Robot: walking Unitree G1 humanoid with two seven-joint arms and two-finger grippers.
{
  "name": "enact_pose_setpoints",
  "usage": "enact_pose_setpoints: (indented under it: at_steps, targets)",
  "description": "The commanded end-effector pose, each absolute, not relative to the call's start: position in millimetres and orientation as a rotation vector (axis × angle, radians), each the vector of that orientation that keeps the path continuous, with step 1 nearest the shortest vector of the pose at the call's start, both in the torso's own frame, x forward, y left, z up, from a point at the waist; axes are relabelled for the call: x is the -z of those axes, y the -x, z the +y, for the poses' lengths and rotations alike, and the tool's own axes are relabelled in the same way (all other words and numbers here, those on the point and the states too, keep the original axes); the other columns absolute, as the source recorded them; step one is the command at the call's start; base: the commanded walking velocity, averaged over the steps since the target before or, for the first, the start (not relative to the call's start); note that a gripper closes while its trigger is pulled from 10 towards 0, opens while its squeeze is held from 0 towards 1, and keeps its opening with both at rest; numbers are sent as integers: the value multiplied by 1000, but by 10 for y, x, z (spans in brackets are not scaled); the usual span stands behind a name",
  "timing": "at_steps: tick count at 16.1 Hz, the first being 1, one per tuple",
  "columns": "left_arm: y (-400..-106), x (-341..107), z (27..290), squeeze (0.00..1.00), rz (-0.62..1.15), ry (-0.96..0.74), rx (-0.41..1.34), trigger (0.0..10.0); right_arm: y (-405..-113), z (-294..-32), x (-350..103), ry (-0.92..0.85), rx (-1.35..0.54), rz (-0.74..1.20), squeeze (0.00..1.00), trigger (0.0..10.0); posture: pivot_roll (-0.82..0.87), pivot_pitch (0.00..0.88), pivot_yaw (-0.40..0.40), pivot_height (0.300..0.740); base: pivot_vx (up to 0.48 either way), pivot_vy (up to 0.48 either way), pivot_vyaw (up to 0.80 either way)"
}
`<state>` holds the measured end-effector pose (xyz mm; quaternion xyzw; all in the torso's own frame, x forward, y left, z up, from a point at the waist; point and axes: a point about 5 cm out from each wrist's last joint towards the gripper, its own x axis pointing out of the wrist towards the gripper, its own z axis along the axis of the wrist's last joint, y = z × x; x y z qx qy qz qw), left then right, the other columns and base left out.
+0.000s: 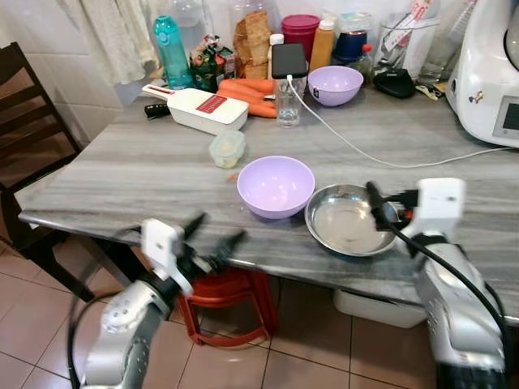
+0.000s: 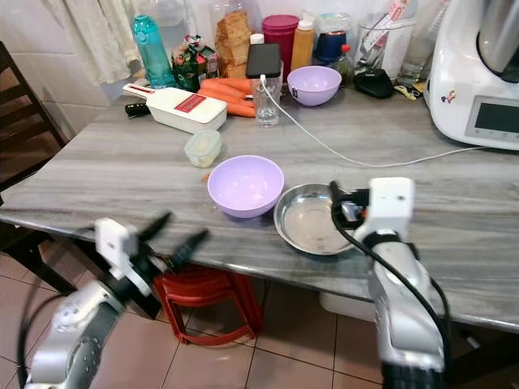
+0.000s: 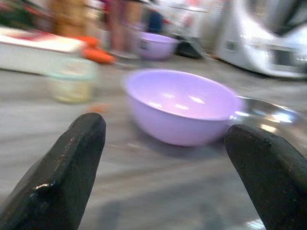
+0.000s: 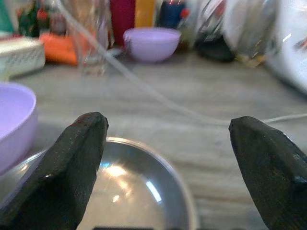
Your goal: Setting the table
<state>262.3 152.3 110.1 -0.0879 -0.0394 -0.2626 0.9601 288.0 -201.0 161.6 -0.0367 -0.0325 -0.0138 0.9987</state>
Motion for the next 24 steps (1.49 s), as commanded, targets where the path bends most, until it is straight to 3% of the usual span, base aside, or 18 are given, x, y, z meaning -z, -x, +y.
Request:
enact_pose_setpoints:
  at_steps: [1, 4, 7, 14, 24]
  targets:
    - [-2656, -1104, 1643, 0, -87, 134, 404, 10000, -2814, -1993, -1687, 63, 52, -110, 0, 10000, -122, 57, 91, 740, 0, 0, 0]
    - [-2648, -1070, 1736, 0, -47, 77, 204, 10000, -2686, -1982, -1638, 58, 69, -108, 0, 10000, -119, 56, 86, 740, 0, 0, -696]
    - [-2629, -1050, 1759, 0, -50, 8, 128, 10000, -2631, -1959, -1659, 54, 65, -128, 0, 10000, -120, 48, 84, 740, 0, 0, -800]
    - [-2684, -1024, 1735, 0, -35, -15, 85, 10000, -2587, -1935, -1661, 44, 72, -138, 0, 10000, -129, 17, 86, 740, 0, 0, -82]
    - [-2735, -1031, 1680, 0, -34, -16, 102, 10000, -2607, -1936, -1628, 3, 88, -121, 0, 10000, -135, 19, 87, 740, -256, 0, 0]
